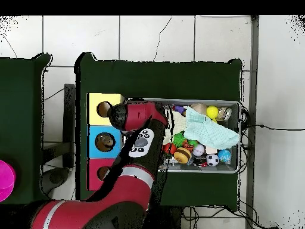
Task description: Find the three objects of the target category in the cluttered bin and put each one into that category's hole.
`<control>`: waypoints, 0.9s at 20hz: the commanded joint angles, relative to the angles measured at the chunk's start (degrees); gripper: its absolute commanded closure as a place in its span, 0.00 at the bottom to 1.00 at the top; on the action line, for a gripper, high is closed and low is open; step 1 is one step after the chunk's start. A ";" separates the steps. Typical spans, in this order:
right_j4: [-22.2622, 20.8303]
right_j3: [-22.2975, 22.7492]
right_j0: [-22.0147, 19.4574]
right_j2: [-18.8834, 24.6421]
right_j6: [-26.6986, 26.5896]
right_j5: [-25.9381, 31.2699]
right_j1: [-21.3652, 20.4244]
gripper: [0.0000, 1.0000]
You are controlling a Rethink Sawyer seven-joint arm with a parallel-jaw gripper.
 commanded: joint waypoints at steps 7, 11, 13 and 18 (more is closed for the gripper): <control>7.13 5.55 -2.60 11.62 6.13 -9.56 1.36 0.00; 8.53 6.36 -2.62 12.46 5.62 -7.50 0.86 0.00; 8.90 6.00 -2.52 12.58 5.33 -6.99 1.12 0.00; 10.00 6.16 -2.38 13.20 4.67 -3.61 0.74 0.00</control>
